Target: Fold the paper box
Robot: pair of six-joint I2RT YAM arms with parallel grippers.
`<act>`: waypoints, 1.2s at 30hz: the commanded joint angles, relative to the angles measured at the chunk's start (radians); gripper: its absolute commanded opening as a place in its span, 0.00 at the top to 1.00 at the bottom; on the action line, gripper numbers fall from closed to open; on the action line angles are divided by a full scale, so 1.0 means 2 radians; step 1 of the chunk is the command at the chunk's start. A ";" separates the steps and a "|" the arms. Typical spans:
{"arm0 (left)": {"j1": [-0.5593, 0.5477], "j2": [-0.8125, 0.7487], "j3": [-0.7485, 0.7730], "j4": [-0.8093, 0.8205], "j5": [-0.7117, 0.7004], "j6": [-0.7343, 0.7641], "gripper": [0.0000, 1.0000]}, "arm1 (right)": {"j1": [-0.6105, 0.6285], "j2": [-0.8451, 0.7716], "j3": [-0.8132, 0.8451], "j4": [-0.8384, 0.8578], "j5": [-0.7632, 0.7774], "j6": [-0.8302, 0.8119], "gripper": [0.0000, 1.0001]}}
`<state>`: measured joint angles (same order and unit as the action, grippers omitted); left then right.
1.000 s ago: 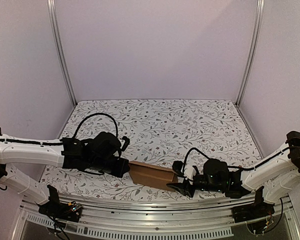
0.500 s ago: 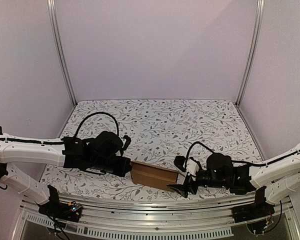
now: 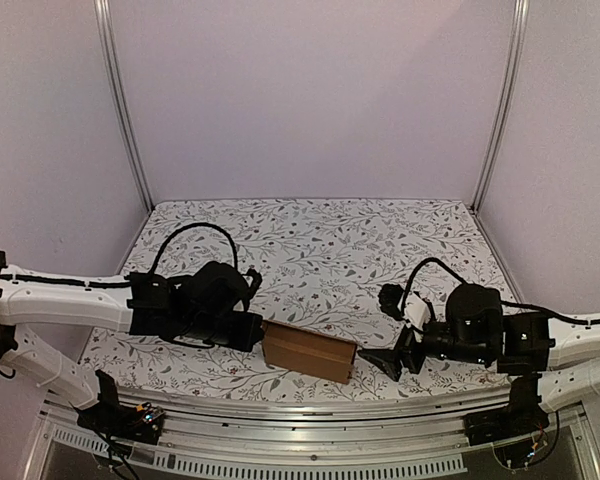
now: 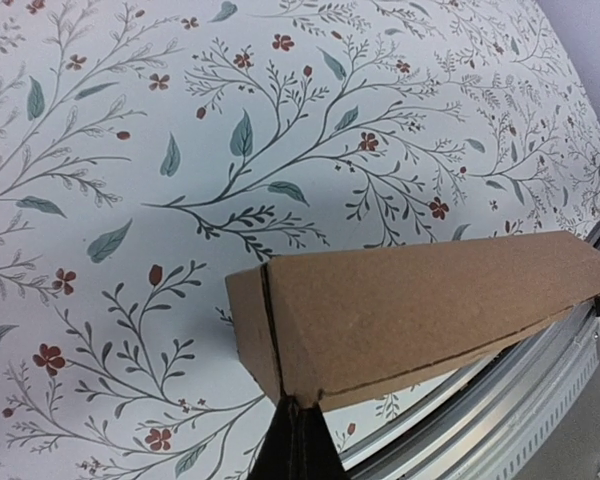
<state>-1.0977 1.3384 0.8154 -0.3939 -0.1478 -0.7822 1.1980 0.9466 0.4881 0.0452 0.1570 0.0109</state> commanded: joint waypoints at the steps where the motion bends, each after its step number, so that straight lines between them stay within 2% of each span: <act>1: -0.009 0.006 0.012 -0.006 -0.003 0.004 0.97 | 0.002 0.009 0.033 -0.093 0.040 0.036 0.01; 7: -0.011 0.005 0.019 -0.006 -0.004 0.011 0.83 | 0.002 0.028 0.041 -0.105 0.036 0.036 0.01; 10: -0.012 0.006 0.024 -0.005 -0.006 0.015 0.78 | 0.002 0.029 0.041 -0.105 0.030 0.035 0.01; 19: -0.013 0.029 0.044 -0.009 -0.024 0.032 0.72 | 0.002 0.028 0.037 -0.102 0.021 0.040 0.01; 23: -0.013 0.039 0.054 -0.015 -0.032 0.041 0.73 | 0.002 0.028 0.037 -0.101 0.020 0.041 0.01; 36: -0.014 0.050 0.044 -0.013 -0.049 0.037 0.91 | 0.002 0.034 0.042 -0.097 0.015 0.042 0.01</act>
<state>-1.1091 1.4139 0.9043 -0.4107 -0.2241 -0.7074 1.1980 1.0054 0.5533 -0.1505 0.2028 0.0826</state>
